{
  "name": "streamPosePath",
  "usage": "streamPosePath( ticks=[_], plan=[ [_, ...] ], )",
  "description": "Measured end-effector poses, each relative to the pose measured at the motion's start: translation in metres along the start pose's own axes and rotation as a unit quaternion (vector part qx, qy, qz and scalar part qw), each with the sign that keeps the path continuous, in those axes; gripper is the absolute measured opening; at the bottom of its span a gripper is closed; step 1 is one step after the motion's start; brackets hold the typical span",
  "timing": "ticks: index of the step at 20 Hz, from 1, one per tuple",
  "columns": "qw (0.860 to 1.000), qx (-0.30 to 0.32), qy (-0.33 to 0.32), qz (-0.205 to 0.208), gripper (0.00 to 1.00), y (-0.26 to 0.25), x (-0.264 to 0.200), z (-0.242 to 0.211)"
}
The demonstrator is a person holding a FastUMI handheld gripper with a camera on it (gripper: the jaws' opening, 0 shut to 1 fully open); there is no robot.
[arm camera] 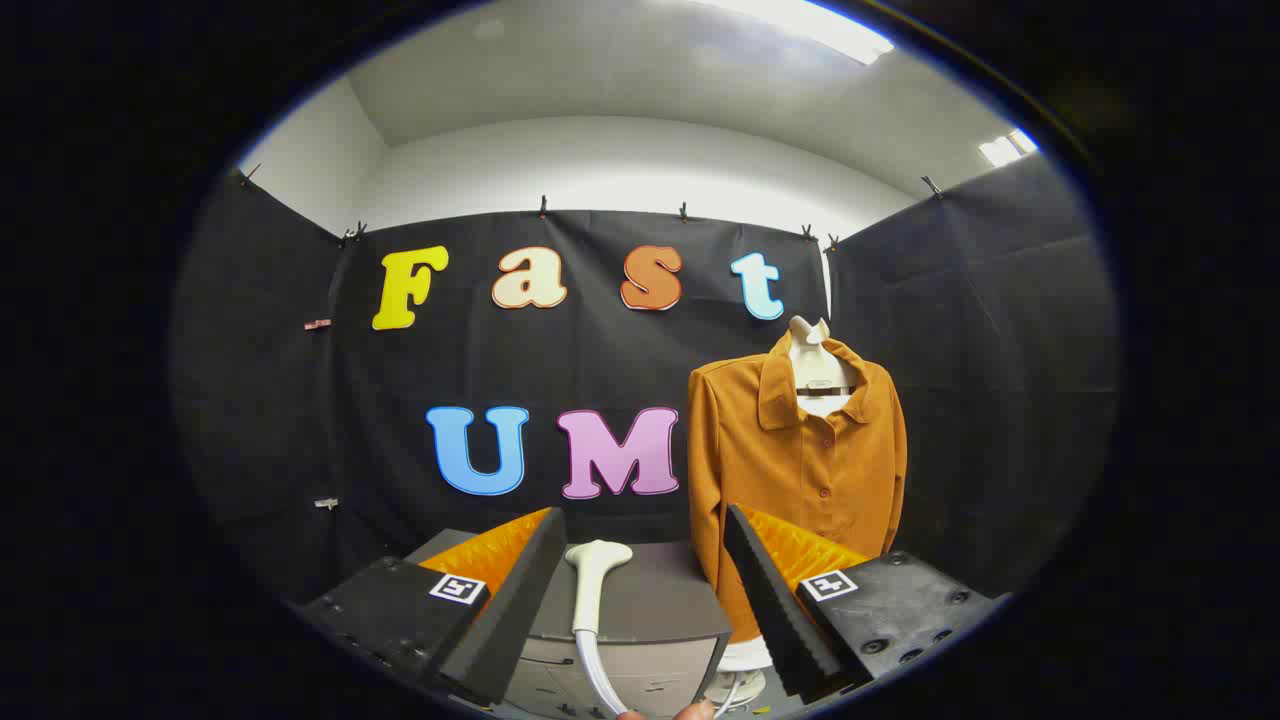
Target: Iron the clothes twice with a garment steamer, once on the left side and once on the right side.
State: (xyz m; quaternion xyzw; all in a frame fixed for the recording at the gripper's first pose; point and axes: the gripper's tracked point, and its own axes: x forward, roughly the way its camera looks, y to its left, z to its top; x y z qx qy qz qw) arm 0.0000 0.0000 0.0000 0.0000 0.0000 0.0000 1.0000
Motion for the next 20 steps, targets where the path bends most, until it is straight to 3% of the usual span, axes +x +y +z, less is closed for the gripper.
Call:
streamPosePath(
  ticks=[20],
  plan=[
    [1.000,-0.004,0.008,-0.002,0.98,0.014,0.000,-0.004]
  ],
)
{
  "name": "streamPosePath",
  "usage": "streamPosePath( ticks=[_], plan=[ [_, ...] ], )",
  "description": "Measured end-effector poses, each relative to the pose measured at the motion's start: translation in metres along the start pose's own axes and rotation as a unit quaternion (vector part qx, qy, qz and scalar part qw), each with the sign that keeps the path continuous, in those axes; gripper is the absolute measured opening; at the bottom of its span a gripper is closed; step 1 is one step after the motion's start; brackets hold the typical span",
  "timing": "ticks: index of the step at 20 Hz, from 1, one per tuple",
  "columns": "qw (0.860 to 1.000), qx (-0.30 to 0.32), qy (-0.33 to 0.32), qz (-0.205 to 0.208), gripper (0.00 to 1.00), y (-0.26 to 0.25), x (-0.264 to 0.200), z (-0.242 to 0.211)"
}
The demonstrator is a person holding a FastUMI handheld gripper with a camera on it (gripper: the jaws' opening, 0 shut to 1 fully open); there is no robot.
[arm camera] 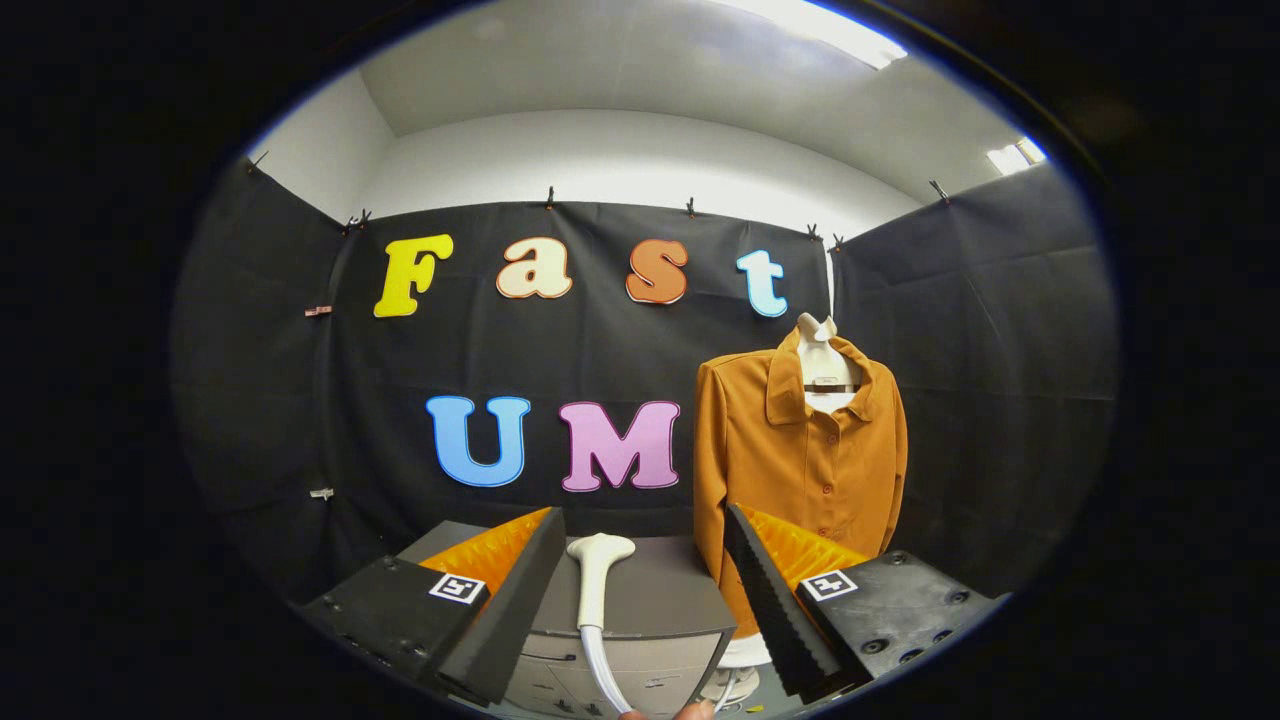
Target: Iron the clothes twice with a garment steamer, once on the left side and once on the right side.
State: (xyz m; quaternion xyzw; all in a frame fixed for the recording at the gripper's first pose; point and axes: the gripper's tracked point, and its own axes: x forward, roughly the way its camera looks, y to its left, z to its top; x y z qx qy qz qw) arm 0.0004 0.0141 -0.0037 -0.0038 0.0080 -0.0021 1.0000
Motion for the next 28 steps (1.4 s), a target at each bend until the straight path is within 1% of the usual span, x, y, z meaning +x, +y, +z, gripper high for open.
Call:
streamPosePath(
  ticks=[4,9,13,15,17,22,28],
  plan=[
    [1.000,0.014,0.011,0.008,0.98,0.008,0.008,-0.008],
    [0.998,-0.006,0.043,0.045,0.98,0.033,0.027,-0.033],
    [0.994,-0.001,0.093,0.057,0.98,0.046,0.050,-0.069],
    [0.991,-0.005,0.125,0.053,0.98,0.052,0.065,-0.094],
    [0.985,-0.017,0.162,0.050,0.98,0.053,0.079,-0.125],
    [0.966,-0.028,0.255,0.043,0.99,0.060,0.100,-0.195],
    [0.950,-0.006,0.309,0.035,0.99,0.074,0.117,-0.239]
  ],
)
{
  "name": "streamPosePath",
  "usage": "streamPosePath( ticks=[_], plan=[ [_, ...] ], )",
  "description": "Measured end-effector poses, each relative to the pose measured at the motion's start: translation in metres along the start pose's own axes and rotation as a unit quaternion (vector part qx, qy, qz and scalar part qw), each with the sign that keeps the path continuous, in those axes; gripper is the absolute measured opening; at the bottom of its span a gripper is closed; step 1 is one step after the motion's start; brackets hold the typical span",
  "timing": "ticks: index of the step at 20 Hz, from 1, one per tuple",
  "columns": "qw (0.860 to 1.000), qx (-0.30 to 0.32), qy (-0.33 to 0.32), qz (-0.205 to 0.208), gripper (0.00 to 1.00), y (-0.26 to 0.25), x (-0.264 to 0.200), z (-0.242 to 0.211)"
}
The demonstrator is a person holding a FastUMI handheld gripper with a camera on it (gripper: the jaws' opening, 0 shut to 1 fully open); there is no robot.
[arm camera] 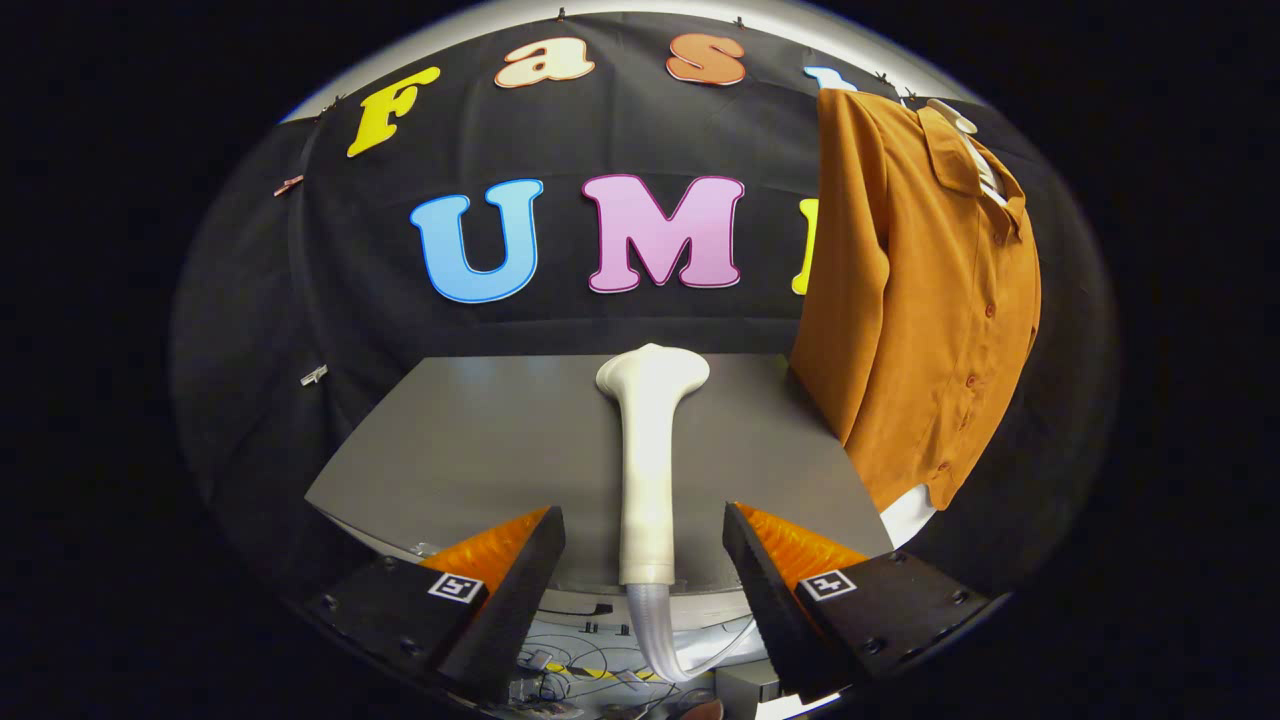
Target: Iron the clothes twice with a garment steamer, once on the left side and once on the right side.
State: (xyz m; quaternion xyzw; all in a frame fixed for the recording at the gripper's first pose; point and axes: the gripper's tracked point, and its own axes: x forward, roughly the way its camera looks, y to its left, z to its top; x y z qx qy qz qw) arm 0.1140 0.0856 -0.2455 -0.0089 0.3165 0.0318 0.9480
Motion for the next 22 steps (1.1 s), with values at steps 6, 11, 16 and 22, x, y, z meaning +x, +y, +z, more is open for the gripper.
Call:
streamPosePath(
  ticks=[6,11,16,22],
  plan=[
    [0.999,-0.009,0.040,-0.025,0.87,-0.003,0.044,-0.022],
    [1.000,-0.001,0.012,-0.019,0.40,-0.005,0.068,-0.018],
    [1.000,0.012,-0.013,-0.013,0.25,-0.006,0.050,-0.012],
    [0.996,0.014,-0.093,-0.006,0.25,-0.012,-0.018,0.021]
  ],
)
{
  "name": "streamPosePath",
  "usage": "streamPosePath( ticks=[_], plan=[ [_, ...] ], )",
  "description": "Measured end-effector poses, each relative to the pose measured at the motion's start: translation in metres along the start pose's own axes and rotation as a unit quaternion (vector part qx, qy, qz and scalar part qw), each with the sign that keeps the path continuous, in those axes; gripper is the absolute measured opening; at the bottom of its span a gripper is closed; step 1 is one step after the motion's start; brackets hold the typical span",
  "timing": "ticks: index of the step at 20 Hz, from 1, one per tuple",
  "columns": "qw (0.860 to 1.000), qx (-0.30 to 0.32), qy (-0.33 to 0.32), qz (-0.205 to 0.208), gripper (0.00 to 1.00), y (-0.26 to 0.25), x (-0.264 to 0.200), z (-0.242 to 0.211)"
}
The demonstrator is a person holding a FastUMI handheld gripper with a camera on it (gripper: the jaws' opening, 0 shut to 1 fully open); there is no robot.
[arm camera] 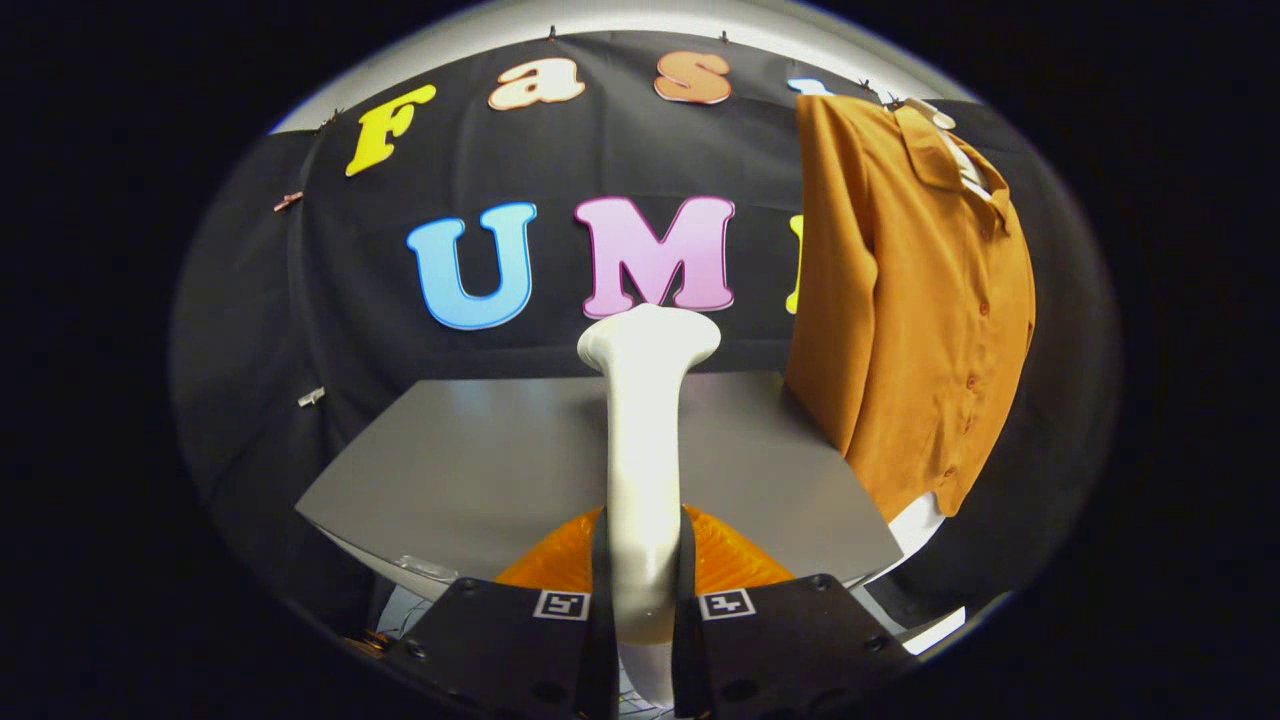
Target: Iron the clothes twice with a garment steamer, once on the left side and once on the right side.
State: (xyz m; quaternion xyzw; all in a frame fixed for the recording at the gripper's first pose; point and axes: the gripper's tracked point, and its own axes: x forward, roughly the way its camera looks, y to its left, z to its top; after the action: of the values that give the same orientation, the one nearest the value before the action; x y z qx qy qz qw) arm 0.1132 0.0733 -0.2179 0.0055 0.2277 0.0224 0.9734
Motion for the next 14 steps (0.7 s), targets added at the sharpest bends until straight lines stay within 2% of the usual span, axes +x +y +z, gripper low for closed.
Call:
streamPosePath(
  ticks=[5,10,14],
  plan=[
    [0.995,0.002,-0.101,-0.003,0.24,-0.020,-0.062,0.065],
    [0.979,-0.019,-0.201,-0.015,0.24,-0.054,-0.126,0.122],
    [0.967,-0.022,-0.254,-0.012,0.24,-0.079,-0.156,0.145]
  ],
)
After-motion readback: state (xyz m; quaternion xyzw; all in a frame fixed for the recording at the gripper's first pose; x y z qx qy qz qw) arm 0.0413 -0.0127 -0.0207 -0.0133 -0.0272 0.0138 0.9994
